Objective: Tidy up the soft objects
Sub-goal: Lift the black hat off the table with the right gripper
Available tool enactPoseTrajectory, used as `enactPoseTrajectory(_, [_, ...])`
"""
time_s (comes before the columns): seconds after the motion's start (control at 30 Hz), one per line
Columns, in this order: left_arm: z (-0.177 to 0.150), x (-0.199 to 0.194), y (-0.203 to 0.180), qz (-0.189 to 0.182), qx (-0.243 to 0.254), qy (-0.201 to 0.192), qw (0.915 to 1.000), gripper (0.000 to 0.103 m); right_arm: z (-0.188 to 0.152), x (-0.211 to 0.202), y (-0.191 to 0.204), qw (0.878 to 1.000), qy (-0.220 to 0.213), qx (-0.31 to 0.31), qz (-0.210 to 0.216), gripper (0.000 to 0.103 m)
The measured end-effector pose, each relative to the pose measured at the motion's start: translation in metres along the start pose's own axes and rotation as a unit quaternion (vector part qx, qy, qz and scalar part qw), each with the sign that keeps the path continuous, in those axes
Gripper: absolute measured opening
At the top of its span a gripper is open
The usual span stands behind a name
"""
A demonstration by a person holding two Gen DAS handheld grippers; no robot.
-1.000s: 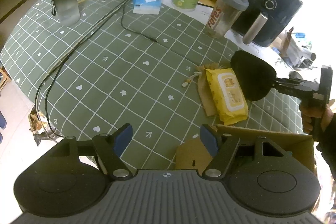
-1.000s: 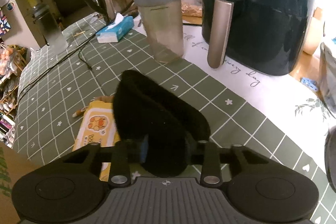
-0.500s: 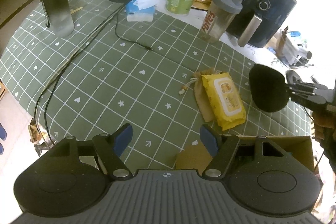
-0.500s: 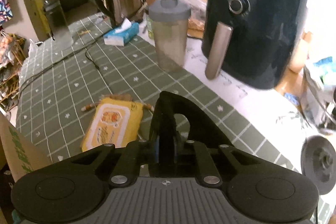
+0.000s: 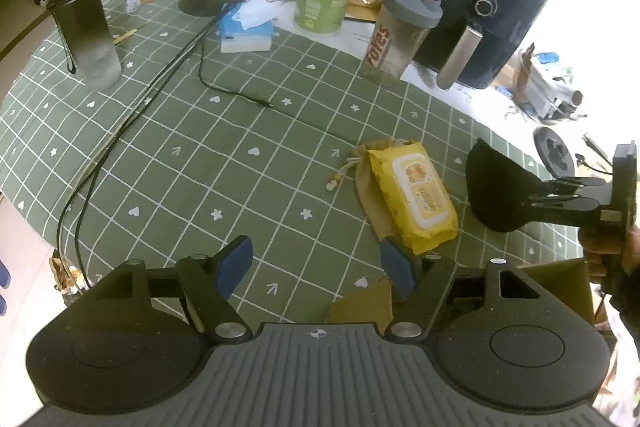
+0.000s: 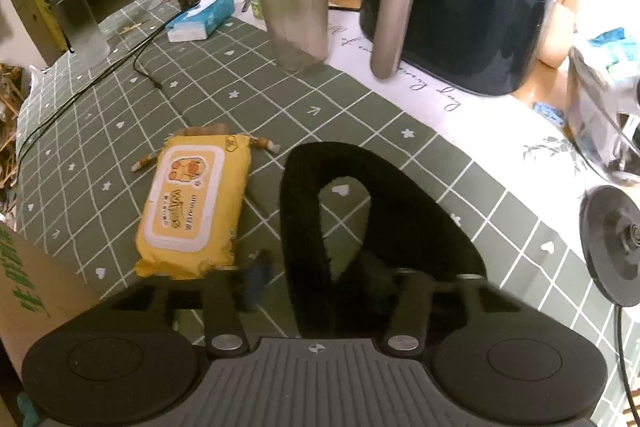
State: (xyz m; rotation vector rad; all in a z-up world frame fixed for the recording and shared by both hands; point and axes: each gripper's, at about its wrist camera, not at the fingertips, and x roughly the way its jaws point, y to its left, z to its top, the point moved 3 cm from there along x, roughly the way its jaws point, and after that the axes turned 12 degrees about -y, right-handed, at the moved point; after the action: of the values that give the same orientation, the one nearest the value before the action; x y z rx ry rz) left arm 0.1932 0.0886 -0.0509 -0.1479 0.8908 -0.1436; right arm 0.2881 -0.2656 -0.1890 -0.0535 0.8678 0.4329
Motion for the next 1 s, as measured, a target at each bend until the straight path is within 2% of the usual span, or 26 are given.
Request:
enactPoseTrajectory(0.03, [0.0, 0.0, 0.0, 0.0, 0.0, 0.0, 1.0, 0.07, -0.001, -0.001, -0.001, 1.0, -0.005, 0.0, -0.002, 0.079])
enactPoseTrajectory(0.07, [0.001, 0.0, 0.0, 0.0, 0.0, 0.0, 1.0, 0.07, -0.002, -0.003, -0.003, 1.0, -0.01, 0.0, -0.003, 0.092])
enactPoseTrajectory(0.1, [0.001, 0.001, 0.0, 0.0, 0.0, 0.0, 1.0, 0.07, -0.003, -0.005, -0.005, 1.0, -0.017, 0.0, -0.006, 0.1])
enactPoseTrajectory(0.13, [0.001, 0.002, 0.0, 0.001, -0.001, 0.001, 1.0, 0.07, -0.004, -0.006, -0.007, 1.0, -0.024, 0.0, -0.01, 0.103])
enactPoseTrajectory(0.3, [0.001, 0.004, 0.0, 0.003, -0.003, 0.003, 1.0, 0.07, -0.012, -0.006, -0.023, 0.999, -0.035, 0.011, -0.041, 0.103])
enactPoseTrajectory(0.47, [0.001, 0.006, 0.0, 0.006, -0.007, 0.005, 0.9999, 0.07, -0.021, -0.01, -0.045, 0.996, -0.046, 0.056, -0.057, 0.103])
enactPoseTrajectory(0.7, [0.002, 0.008, 0.0, 0.009, -0.01, 0.007, 0.9999, 0.07, -0.034, -0.014, -0.064, 0.99, -0.05, 0.128, -0.04, 0.103])
enactPoseTrajectory(1.0, [0.003, 0.01, -0.002, 0.009, -0.011, 0.007, 0.9999, 0.07, -0.04, -0.029, -0.051, 0.987, -0.065, 0.147, -0.02, 0.103])
